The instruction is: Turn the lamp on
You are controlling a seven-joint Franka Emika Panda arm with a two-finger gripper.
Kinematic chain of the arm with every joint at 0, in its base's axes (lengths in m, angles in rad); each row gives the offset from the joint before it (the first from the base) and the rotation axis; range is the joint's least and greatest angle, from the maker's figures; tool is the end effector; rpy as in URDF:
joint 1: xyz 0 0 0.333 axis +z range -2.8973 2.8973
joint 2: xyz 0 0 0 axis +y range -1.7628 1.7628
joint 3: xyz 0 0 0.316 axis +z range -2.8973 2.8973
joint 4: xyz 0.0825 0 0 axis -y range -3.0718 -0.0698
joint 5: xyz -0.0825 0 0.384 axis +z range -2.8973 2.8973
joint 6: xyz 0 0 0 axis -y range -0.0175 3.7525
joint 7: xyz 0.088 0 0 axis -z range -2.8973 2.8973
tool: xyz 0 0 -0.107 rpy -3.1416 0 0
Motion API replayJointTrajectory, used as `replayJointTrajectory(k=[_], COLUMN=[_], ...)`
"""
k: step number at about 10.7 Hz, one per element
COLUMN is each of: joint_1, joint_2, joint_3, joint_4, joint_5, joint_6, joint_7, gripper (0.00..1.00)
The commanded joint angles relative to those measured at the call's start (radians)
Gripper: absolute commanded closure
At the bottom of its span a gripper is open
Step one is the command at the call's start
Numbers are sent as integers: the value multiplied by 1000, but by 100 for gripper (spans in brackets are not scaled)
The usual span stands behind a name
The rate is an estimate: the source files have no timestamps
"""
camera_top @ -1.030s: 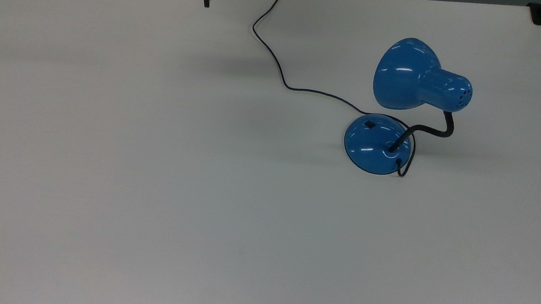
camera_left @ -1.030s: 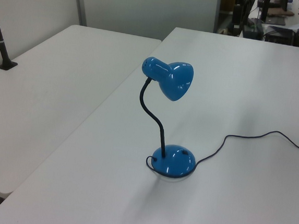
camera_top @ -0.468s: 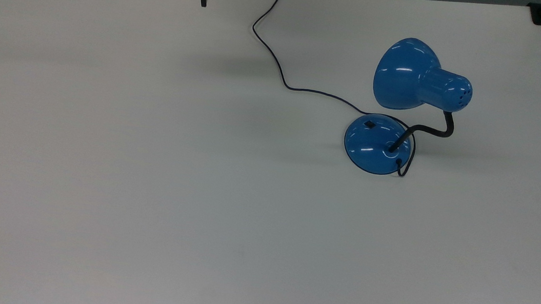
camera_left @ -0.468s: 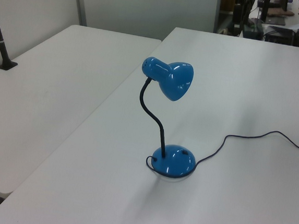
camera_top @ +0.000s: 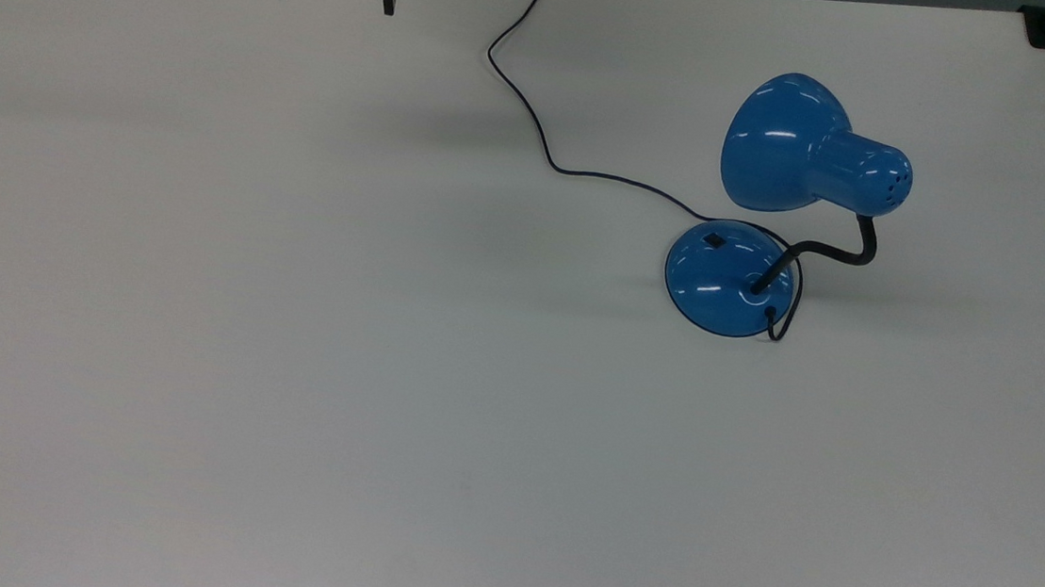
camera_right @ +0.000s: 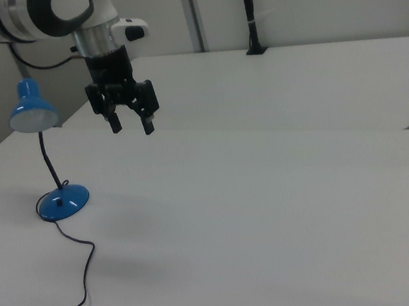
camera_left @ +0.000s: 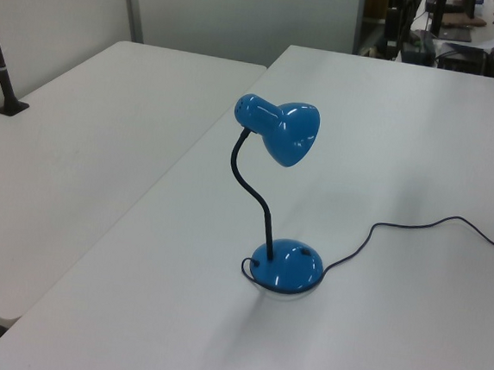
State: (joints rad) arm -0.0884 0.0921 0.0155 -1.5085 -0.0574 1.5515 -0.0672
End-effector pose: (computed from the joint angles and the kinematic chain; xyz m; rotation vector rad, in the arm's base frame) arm 0.5781 -0.0489 0.6001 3.0881 -0.0084 -0.0817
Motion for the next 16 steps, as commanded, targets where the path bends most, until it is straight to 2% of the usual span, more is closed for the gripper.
replayJointTrajectory(k=[1,2,3,5,9,12,14,16], joint_1=[6,6,6,7,9,13,18,71], joint_2=[5,5,5,5,5,3,-20,-92], joint_3=[-8,-8,-6,-8,-6,-6,3,8], joint_4=[8,8,8,5,2,-30,-106,-259], joint_5=[-2,-2,-2,-2,1,4,11,8], joint_6=[13,13,13,12,16,76,145,269], joint_7=[-3,-3,-8,-48,-54,-54,-56,-56], gripper=[64,79,90,97,100,100,100,100])
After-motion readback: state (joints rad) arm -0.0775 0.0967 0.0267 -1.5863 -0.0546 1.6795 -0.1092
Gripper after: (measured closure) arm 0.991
